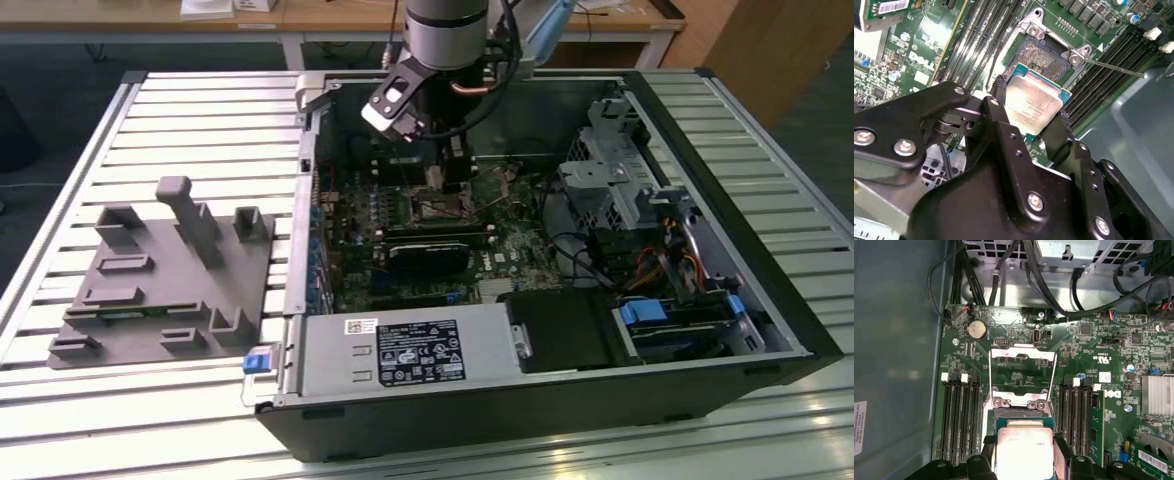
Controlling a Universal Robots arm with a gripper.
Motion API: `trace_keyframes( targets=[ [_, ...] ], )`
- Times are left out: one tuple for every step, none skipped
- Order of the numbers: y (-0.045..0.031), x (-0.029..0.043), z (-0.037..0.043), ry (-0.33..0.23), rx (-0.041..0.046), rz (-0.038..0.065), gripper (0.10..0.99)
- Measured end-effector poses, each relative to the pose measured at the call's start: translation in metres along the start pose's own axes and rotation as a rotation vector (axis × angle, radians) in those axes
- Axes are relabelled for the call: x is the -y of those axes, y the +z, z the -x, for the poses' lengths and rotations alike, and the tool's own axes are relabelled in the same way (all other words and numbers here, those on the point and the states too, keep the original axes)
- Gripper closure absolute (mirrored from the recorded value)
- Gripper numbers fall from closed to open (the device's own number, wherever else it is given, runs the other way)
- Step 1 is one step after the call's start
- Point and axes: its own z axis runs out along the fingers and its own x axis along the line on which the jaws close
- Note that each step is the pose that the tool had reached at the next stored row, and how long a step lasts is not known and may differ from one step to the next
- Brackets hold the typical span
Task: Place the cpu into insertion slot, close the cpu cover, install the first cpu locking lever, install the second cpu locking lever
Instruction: 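Place the cpu into insertion slot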
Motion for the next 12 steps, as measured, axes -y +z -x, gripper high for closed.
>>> trace_keyframes(
  targets=[
    [0.0013, 0.0003, -0.0006, 0.000, 0.0002, 0.000, 0.549],
    [0.0024, 0.0006, -0.0012, 0.000, 0.0004, 0.000, 0.549],
    [0.0034, 0.0008, -0.0017, 0.000, 0.0003, 0.000, 0.549],
    [0.0042, 0.0010, -0.0021, 0.000, 0.0003, 0.000, 0.549],
    [0.0050, 0.0012, -0.0025, 0.000, 0.0003, 0.000, 0.549],
    [0.0059, 0.0013, -0.0029, 0.000, 0.0003, 0.000, 0.549],
    [0.0069, 0.0015, -0.0034, 0.000, 0.0003, 0.000, 0.549],
    [0.0081, 0.0017, -0.0040, 0.000, 0.0003, 0.000, 0.549],
    [0.0097, 0.0020, -0.0046, 0.000, 0.0010, 0.000, 0.549],
    [0.0116, 0.0024, -0.0052, 0.000, 0.0041, 0.000, 0.549],
    [0.0131, 0.0028, -0.0058, -0.001, 0.0087, 0.000, 0.549],
    [0.0145, 0.0031, -0.0064, -0.001, 0.0143, 0.000, 0.549]
  ],
)
